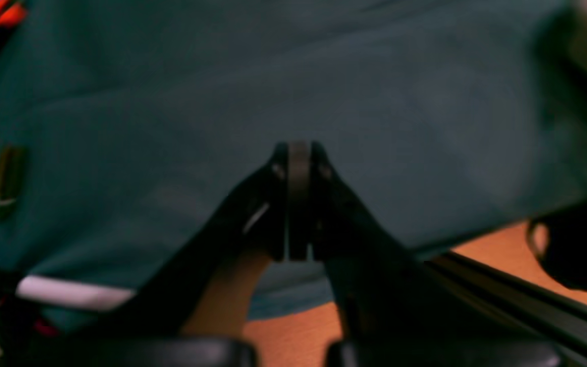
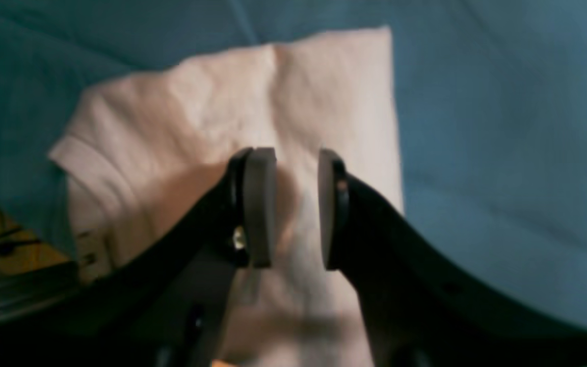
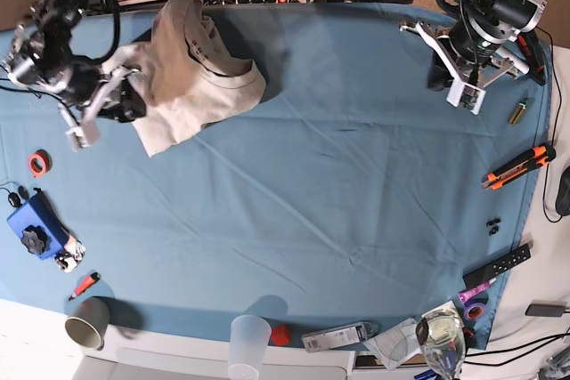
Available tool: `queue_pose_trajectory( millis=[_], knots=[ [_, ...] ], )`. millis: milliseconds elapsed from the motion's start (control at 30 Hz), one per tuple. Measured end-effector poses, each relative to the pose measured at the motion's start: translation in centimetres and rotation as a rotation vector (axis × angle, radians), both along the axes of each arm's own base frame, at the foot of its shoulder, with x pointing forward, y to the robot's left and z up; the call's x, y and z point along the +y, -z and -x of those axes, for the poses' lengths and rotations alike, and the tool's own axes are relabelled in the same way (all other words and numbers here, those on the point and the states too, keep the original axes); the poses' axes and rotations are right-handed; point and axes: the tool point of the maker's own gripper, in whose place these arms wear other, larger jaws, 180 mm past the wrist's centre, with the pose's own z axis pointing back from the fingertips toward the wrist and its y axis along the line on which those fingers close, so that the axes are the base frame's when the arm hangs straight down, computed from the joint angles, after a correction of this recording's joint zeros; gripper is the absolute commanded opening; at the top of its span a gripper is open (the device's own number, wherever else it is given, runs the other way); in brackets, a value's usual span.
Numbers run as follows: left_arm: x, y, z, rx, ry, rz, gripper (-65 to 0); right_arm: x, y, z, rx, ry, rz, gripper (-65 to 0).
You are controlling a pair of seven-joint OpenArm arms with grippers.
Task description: Fold the T-shirt properly
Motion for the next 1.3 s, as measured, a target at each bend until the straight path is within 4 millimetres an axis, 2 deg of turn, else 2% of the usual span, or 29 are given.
queue_pose_trajectory(
  millis=[100, 200, 333, 500, 633, 767, 1033, 1200, 1300],
  knots=[
    [0.9, 0.2, -0.1, 0.005, -0.034, -0.037, -65.0, -1.0, -1.5, 1.1, -0.046, 0.028, 0.039, -65.0],
    [2.1, 0.5, 0.2, 0.018, -0.079, -0.086, -65.0, -2.2, -1.2, 3.8, 0.003, 0.051, 0.109, -65.0],
    [3.2, 1.4, 1.3, 0.071, -0.117, -0.131, -65.0, -2.2, -1.9, 5.8, 0.009, 0.046, 0.145, -65.0],
    [5.0, 2.1, 2.8, 0.134, -0.153, -0.198, -65.0, -2.5, -0.9, 8.4, 0.087, 0.046, 0.172, -65.0],
    [7.0, 2.7, 4.4, 0.194, -0.210, -0.282, -65.0, -1.2, 0.6, 10.6, 0.146, 0.071, 0.114, -65.0],
    [6.8, 3.6, 6.5, 0.264, -0.201, -0.274, -65.0, -0.1, 1.9, 12.9, 0.210, 0.102, 0.063, -65.0],
    [6.9, 4.9, 10.8, 0.391, -0.186, -0.289, -65.0, -0.9, 4.8, 19.7, 0.431, 0.171, 0.154, -65.0],
    [7.0, 5.4, 12.8, 0.446, -0.181, -0.295, -65.0, -0.5, 5.6, 22.4, 0.506, 0.190, 0.115, -65.0],
    [7.5, 7.5, 14.6, 0.529, -0.186, -0.289, -65.0, -0.9, 7.0, 23.7, 0.559, 0.227, 0.081, -65.0]
  ],
)
